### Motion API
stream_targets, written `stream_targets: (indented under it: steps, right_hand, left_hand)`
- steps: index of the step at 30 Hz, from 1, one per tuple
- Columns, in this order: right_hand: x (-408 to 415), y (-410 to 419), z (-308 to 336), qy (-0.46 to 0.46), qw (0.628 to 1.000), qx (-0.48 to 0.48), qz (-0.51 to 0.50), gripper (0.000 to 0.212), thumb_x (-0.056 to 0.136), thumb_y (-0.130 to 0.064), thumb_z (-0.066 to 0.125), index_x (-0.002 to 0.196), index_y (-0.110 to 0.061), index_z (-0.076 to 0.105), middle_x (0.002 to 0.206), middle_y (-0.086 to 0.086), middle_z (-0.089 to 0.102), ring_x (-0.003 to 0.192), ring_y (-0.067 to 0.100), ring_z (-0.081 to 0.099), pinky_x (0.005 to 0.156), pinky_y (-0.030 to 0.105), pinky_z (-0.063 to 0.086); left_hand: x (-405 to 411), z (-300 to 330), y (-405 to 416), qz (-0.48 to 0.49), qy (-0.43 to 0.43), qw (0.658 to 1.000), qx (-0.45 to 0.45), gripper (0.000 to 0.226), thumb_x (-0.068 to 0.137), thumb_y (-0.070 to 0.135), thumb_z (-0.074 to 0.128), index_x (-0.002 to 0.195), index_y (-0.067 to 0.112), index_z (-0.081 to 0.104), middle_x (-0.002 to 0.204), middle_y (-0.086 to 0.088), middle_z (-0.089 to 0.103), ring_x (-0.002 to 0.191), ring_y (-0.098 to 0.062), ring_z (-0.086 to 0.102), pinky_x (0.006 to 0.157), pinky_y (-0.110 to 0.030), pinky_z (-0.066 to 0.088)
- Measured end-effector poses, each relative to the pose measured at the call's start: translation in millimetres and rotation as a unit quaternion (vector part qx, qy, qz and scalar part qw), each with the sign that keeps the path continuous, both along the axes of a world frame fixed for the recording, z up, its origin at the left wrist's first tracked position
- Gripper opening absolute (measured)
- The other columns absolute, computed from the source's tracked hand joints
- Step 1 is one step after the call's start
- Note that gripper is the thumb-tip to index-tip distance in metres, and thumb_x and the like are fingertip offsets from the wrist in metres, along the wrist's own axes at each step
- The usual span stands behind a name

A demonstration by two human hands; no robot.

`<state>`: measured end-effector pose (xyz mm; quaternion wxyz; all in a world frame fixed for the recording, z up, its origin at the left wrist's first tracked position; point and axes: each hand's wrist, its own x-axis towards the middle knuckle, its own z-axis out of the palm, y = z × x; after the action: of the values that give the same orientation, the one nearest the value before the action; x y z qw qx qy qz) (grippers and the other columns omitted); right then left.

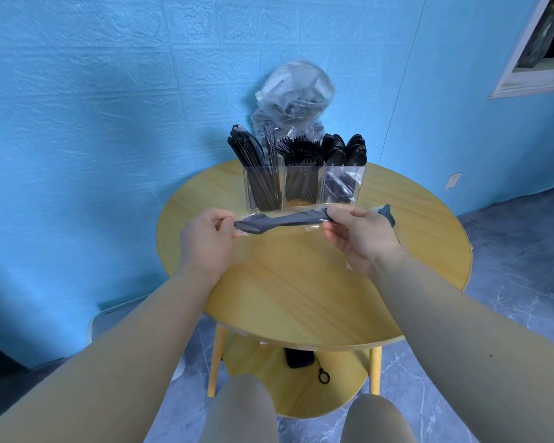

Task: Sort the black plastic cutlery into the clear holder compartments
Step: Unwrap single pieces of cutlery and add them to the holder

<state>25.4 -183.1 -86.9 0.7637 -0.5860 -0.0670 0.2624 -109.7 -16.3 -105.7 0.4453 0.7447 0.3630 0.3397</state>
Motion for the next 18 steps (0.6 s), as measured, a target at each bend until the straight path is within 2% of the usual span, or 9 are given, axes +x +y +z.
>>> stream_targets:
  steps: [2, 4, 8, 11, 18]
  right_hand:
    - [1, -2, 2, 0.045, 0.998, 0.036, 0.006, 0.006, 0.084, -0.003, 0.067, 0.089, -0.005, 0.067, 0.068, 0.007, 0.066, 0.059, 0.013, 0.064, 0.060, 0.022, 0.058]
    - [2, -3, 3, 0.058, 0.998, 0.039, 0.009, 0.006, 0.083, -0.001, 0.068, 0.087, -0.004, 0.067, 0.066, 0.008, 0.067, 0.058, 0.013, 0.065, 0.060, 0.023, 0.059]
    - [7, -7, 3, 0.055, 0.998, 0.010, -0.005, 0.006, 0.081, -0.001, 0.070, 0.087, -0.004, 0.068, 0.068, 0.010, 0.068, 0.056, 0.013, 0.065, 0.055, 0.022, 0.058]
    - [12, -12, 3, 0.058, 0.998, -0.012, -0.021, 0.010, 0.081, -0.004, 0.072, 0.089, -0.006, 0.068, 0.069, 0.007, 0.067, 0.052, 0.011, 0.061, 0.048, 0.020, 0.054]
    - [19, -19, 4, 0.045, 0.998, -0.028, -0.042, 0.016, 0.082, -0.003, 0.070, 0.096, -0.002, 0.064, 0.076, 0.011, 0.068, 0.058, 0.014, 0.065, 0.049, 0.020, 0.054]
  left_hand:
    - [1, 0, 1, 0.004, -0.012, 1.000, -0.011, 0.016, 0.096, 0.015, 0.050, 0.089, 0.025, 0.061, 0.075, 0.005, 0.068, 0.078, -0.014, 0.065, 0.071, -0.025, 0.052]
    - [4, 0, 3, 0.013, 0.006, 1.000, 0.015, 0.013, 0.095, 0.017, 0.051, 0.090, 0.024, 0.061, 0.079, 0.006, 0.067, 0.079, -0.014, 0.063, 0.071, -0.027, 0.050]
    - [8, -2, 3, 0.031, 0.038, 0.997, 0.063, 0.007, 0.093, 0.021, 0.056, 0.087, 0.019, 0.058, 0.075, 0.011, 0.056, 0.070, -0.007, 0.051, 0.057, -0.016, 0.034]
    - [10, -5, 4, 0.038, 0.065, 0.994, 0.083, 0.009, 0.097, 0.018, 0.048, 0.090, 0.014, 0.053, 0.074, 0.008, 0.052, 0.065, -0.006, 0.045, 0.054, -0.018, 0.032]
    - [9, -14, 11, 0.049, 0.093, 0.990, 0.095, 0.010, 0.097, 0.013, 0.041, 0.090, 0.012, 0.048, 0.082, -0.003, 0.061, 0.073, -0.013, 0.056, 0.057, -0.026, 0.035]
